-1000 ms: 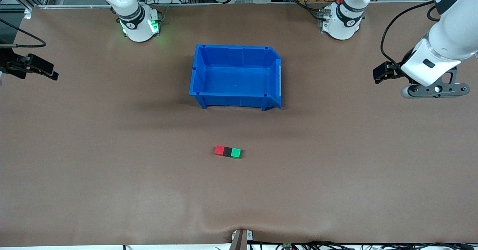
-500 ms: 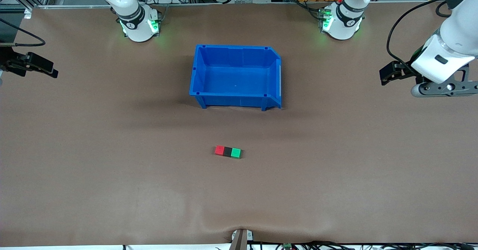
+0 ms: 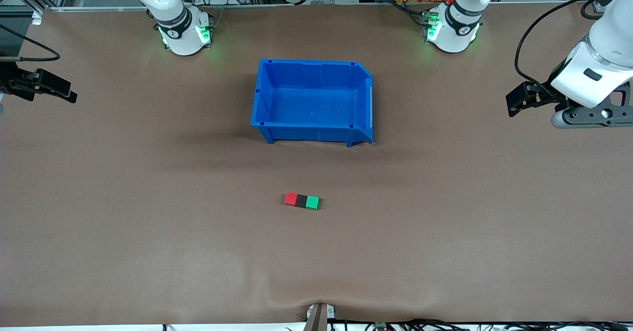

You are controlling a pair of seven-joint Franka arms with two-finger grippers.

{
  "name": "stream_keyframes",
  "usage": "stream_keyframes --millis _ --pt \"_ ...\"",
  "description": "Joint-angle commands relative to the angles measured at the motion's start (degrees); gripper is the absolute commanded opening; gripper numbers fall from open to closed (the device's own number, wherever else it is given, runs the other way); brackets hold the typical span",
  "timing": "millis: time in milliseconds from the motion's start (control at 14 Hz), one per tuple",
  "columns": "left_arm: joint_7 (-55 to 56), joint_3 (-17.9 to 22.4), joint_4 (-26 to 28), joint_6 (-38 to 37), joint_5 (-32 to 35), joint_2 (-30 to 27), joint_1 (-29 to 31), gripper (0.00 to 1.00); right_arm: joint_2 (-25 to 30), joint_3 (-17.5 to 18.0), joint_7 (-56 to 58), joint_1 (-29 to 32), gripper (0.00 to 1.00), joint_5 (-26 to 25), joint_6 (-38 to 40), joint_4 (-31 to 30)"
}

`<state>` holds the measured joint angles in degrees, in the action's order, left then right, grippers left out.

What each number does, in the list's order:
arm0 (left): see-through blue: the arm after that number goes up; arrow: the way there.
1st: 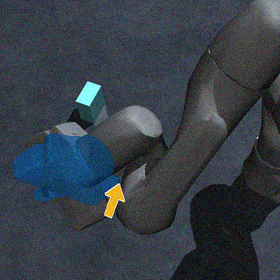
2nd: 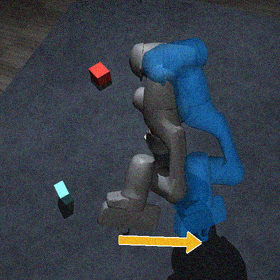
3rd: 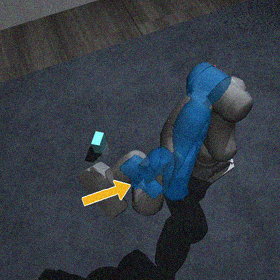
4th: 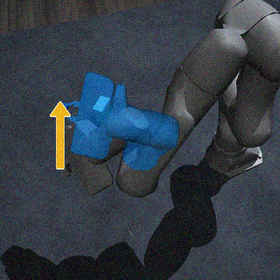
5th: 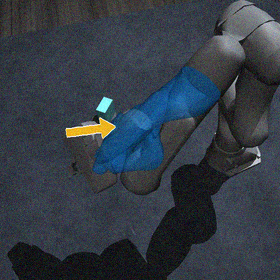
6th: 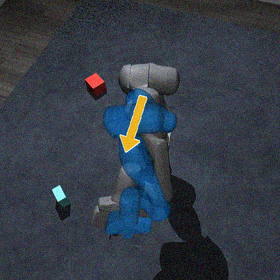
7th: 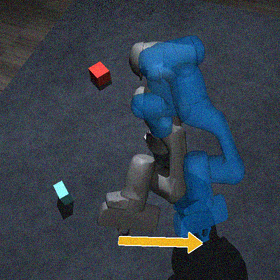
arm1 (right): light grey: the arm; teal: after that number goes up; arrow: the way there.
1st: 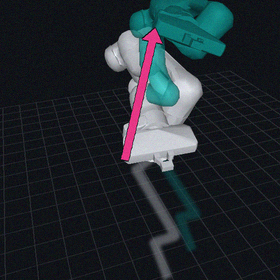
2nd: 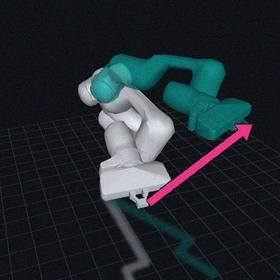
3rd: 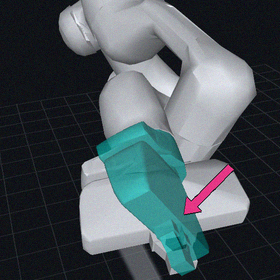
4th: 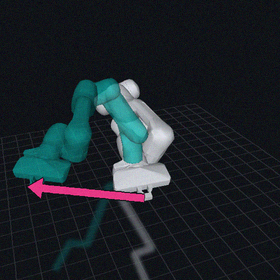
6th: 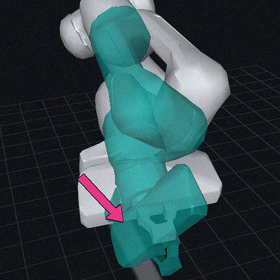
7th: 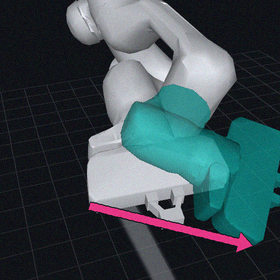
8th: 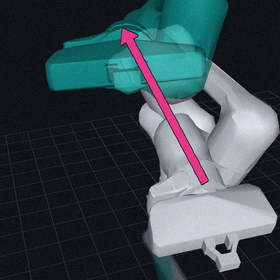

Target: Attach green and red cubes to black cube

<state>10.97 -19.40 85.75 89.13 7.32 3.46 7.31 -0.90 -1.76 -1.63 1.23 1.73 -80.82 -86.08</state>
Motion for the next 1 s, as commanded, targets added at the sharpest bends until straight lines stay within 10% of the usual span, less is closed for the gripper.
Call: stream_keyframes --millis 0,929 --pt "-3.32 7.34 4.59 0.69 -2.04 -4.86 -5.28 1.0 0.11 0.44 -0.39 0.35 1.0 -0.41 0.92 0.65" --pt "-9.3 12.01 9.26 -3.17 -5.12 -11.63 -7.05 1.0 0.11 0.35 0.23 1.05 1.0 -0.5 0.48 0.83"
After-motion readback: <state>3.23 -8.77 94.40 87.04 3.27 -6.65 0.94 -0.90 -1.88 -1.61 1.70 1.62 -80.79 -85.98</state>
